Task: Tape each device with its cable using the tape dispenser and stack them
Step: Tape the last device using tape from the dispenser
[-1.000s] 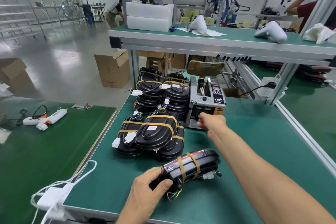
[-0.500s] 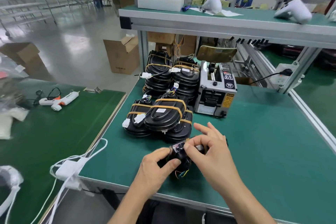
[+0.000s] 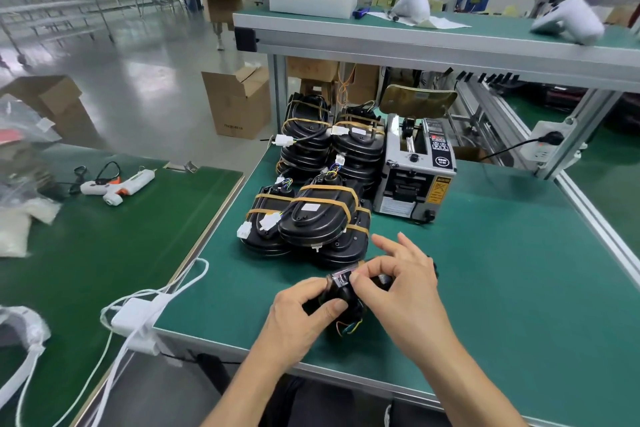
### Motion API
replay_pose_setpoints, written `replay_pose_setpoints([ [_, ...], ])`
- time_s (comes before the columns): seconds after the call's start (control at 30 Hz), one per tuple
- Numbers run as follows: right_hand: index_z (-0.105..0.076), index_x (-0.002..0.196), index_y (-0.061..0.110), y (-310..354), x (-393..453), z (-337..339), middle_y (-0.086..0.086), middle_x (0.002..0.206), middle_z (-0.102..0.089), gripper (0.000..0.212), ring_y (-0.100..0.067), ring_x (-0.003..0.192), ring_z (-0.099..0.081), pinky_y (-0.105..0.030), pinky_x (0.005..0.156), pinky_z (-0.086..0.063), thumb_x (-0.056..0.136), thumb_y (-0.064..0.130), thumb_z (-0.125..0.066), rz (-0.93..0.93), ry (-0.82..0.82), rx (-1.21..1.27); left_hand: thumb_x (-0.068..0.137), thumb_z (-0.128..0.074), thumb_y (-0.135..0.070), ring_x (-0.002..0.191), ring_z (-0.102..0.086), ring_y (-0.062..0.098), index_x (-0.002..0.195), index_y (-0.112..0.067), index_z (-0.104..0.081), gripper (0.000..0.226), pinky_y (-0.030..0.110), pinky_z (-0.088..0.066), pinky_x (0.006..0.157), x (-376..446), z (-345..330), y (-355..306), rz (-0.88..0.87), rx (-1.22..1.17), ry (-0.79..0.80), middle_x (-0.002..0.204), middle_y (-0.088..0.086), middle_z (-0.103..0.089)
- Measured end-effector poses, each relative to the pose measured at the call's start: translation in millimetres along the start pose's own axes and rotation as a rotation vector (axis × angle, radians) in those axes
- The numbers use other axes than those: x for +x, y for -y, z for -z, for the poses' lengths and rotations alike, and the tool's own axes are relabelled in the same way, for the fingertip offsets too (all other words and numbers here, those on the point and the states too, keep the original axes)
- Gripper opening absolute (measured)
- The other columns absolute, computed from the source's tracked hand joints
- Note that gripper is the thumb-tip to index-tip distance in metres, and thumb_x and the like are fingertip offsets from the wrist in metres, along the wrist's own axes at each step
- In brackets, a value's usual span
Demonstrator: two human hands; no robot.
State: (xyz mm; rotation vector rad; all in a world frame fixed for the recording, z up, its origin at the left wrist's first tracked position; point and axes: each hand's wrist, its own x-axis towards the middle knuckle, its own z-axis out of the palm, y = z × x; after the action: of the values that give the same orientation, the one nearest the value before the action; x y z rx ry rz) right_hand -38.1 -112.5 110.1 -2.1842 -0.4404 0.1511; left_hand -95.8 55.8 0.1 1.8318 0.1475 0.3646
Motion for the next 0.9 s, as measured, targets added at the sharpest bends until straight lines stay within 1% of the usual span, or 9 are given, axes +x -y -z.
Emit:
replay_pose_setpoints([
  [0.13,-0.072,0.066,0.031,0.1,1.4,-1.1,0.021,0.149,-0.05,0.023,0.004,0.151,-0.014,-0.037,0.127,0.006,0.089,0.029,-0.075,-0.005,0.004,0.001,0.084,-0.068,-0.082,0.113,-0.072,0.006,0.12,-0.05,-0.076,0.049,0.02,-0.053,0.096,-0.6,0.2,-3.0,0.005,-0.017,0.002,0.117,-0.016,-0.078],
  [0.27,-0.074,0.066,0.03,-0.8,2.5,0.7,0.025,0.144,-0.051,0.022,0.011,0.143,-0.015,-0.037,0.127,0.006,0.088,0.029,-0.075,-0.01,0.01,0.039,0.084,-0.068,-0.083,0.109,-0.072,0.006,0.117,-0.05,-0.077,0.048,0.017,-0.052,0.093,-1.0,0.5,-5.3,0.006,-0.025,-0.001,0.114,-0.014,-0.078],
  [0.37,-0.075,0.066,0.028,-1.5,2.1,2.6,0.026,0.143,-0.052,0.022,0.011,0.143,-0.015,-0.037,0.127,0.007,0.088,0.029,-0.075,-0.016,0.017,0.06,0.085,-0.068,-0.081,0.111,-0.072,0.008,0.115,-0.052,-0.078,0.043,0.019,-0.053,0.094,-0.5,0.6,-5.3,0.004,-0.027,0.001,0.116,-0.014,-0.078],
  [0.43,-0.075,0.067,0.028,-1.1,1.3,2.7,0.026,0.145,-0.051,0.022,0.012,0.143,-0.014,-0.036,0.127,0.007,0.088,0.03,-0.074,-0.016,0.022,0.042,0.085,-0.069,-0.081,0.112,-0.072,0.009,0.115,-0.049,-0.079,0.045,0.021,-0.053,0.095,-0.5,0.7,-4.4,0.004,-0.028,-0.001,0.116,-0.014,-0.078],
  [0.57,-0.073,0.067,0.029,-0.1,0.7,0.7,0.022,0.15,-0.049,0.022,0.007,0.149,-0.013,-0.035,0.127,0.007,0.089,0.03,-0.074,-0.01,0.022,-0.01,0.084,-0.069,-0.082,0.115,-0.072,0.01,0.116,-0.047,-0.079,0.048,0.025,-0.054,0.099,-1.1,0.9,-3.5,0.013,-0.028,0.0,0.118,-0.014,-0.078],
  [0.67,-0.072,0.066,0.029,-0.3,0.8,-0.3,0.021,0.15,-0.049,0.023,0.004,0.151,-0.013,-0.037,0.127,0.008,0.089,0.031,-0.074,-0.007,0.02,-0.016,0.085,-0.069,-0.081,0.115,-0.072,0.009,0.118,-0.042,-0.08,0.052,0.024,-0.054,0.098,-1.4,1.1,-4.0,0.015,-0.031,0.005,0.118,-0.015,-0.078],
  [0.77,-0.072,0.067,0.029,-0.8,0.7,-1.5,0.021,0.15,-0.05,0.022,0.003,0.151,-0.014,-0.036,0.127,0.009,0.088,0.031,-0.074,-0.004,0.014,-0.026,0.085,-0.068,-0.081,0.114,-0.072,0.009,0.119,-0.038,-0.081,0.057,0.022,-0.053,0.096,-1.0,1.3,-4.3,0.019,-0.029,0.01,0.117,-0.015,-0.078],
  [0.9,-0.07,0.066,0.03,-1.2,0.5,-3.2,0.02,0.15,-0.05,0.023,0.004,0.151,-0.013,-0.037,0.127,0.009,0.089,0.032,-0.073,-0.003,0.006,-0.043,0.085,-0.069,-0.079,0.115,-0.072,0.009,0.12,-0.037,-0.081,0.056,0.022,-0.053,0.097,-1.1,1.3,-3.2,0.022,-0.028,0.012,0.117,-0.014,-0.078],
])
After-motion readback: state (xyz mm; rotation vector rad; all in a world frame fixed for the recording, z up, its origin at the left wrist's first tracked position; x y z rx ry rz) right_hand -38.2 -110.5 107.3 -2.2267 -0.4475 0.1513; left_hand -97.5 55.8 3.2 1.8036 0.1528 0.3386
